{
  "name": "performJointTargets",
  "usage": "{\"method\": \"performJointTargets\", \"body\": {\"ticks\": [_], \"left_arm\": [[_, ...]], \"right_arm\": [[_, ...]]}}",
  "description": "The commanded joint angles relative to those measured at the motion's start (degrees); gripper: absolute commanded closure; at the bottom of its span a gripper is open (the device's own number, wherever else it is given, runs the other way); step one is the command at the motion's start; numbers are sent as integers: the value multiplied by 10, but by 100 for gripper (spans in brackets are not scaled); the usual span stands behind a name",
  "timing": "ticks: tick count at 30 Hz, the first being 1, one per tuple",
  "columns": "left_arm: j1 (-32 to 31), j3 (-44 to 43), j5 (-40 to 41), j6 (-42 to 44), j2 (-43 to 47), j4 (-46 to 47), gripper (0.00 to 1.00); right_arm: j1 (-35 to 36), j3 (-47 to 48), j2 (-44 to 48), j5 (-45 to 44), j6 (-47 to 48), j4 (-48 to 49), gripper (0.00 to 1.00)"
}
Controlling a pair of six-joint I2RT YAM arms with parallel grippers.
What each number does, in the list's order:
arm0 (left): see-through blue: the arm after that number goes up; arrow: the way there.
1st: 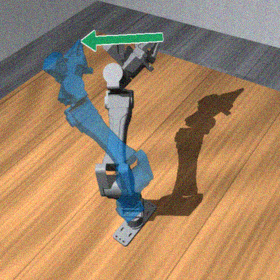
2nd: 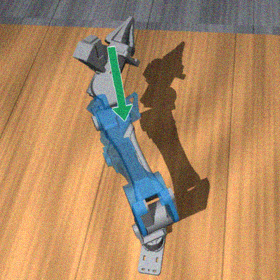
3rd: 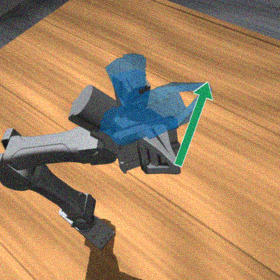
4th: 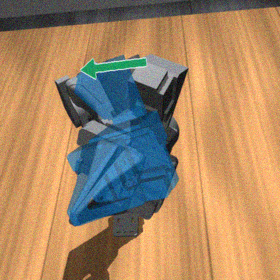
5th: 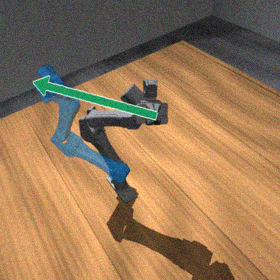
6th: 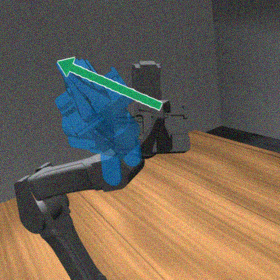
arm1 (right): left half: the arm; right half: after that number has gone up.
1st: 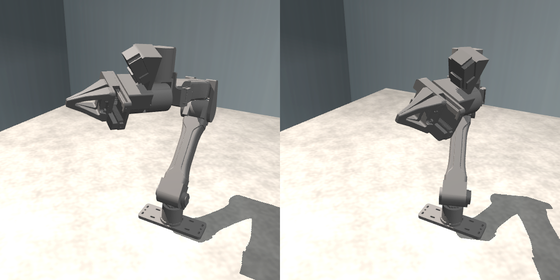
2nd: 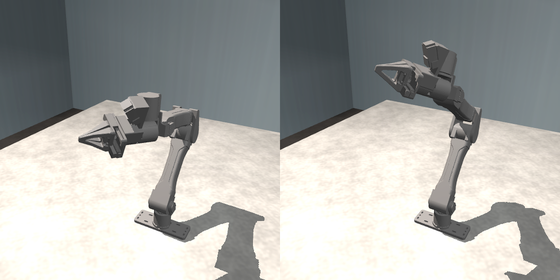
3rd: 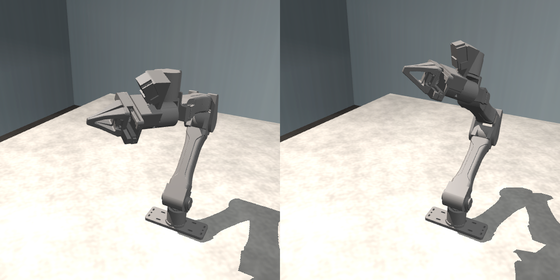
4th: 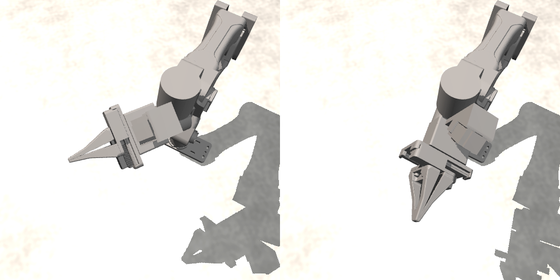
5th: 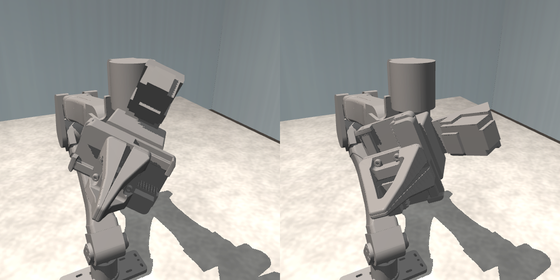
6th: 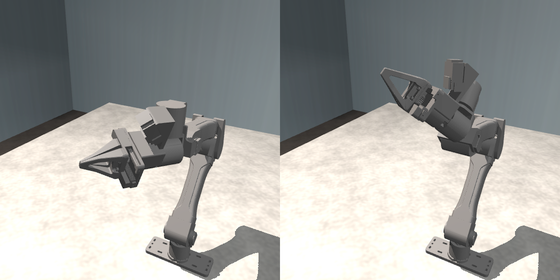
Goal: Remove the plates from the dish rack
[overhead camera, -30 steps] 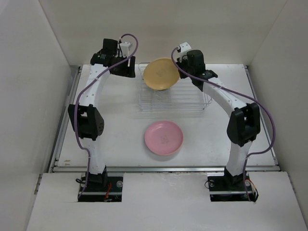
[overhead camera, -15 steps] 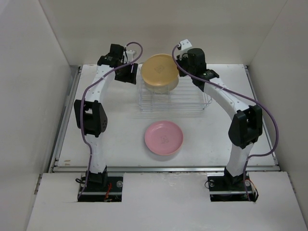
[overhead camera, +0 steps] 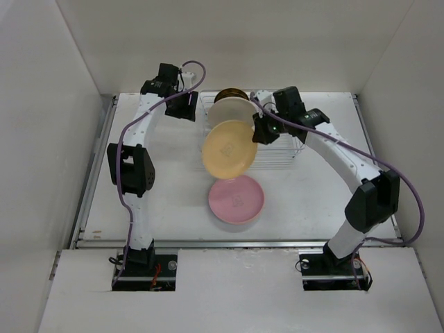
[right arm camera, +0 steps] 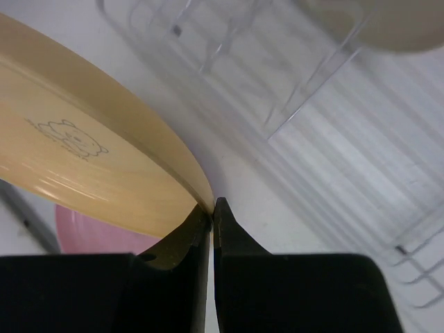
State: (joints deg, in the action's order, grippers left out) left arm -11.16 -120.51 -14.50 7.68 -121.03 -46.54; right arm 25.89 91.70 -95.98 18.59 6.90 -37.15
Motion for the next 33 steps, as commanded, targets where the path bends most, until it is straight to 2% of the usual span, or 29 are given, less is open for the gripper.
{"method": "performJointTargets", "body": {"ticks": [1, 5, 7, 9, 10, 11, 12, 13, 14, 19, 24, 28, 29, 33], "left_arm": [[-2, -31, 3, 8, 11, 8, 45], [-2, -31, 3, 8, 11, 8, 45], [-7, -31, 3, 8, 11, 8, 45], [-7, -31, 3, 8, 11, 2, 45], [-13, -31, 8, 8, 11, 2, 45], [-13, -31, 8, 8, 16, -3, 45], [-18, -31, 8, 15, 16, -3, 45], [-18, -31, 13, 15, 16, -3, 45], [-18, -31, 13, 15, 16, -3, 45], [-30, -25, 13, 26, 27, -3, 45], [-64, -25, 3, 109, 33, 2, 45], [-92, -9, 45, 137, 33, 71, 43], [-99, -9, 54, 137, 24, 86, 43], [-105, -31, 66, 142, -8, 138, 40]], "right_arm": [[15, -38, -2, 77, 12, -121, 100], [38, -79, -8, 99, 12, -140, 100], [43, -87, -8, 74, -2, -140, 100], [50, -87, -22, 37, -10, -148, 86], [55, -87, -27, 36, -10, -155, 65], [60, -82, -32, 24, -15, -155, 53], [60, -77, -39, 24, -15, -155, 45], [66, -77, -39, 16, -21, -163, 31], [66, -72, -46, 7, -21, -163, 28], [77, -46, -33, -96, -51, -163, 25], [72, -34, 29, -139, -91, -101, 21], [48, -45, 73, -206, -151, -9, 18], [34, -45, 73, -262, -164, 14, 16], [-21, -6, 52, -362, -215, 21, 13]]}}
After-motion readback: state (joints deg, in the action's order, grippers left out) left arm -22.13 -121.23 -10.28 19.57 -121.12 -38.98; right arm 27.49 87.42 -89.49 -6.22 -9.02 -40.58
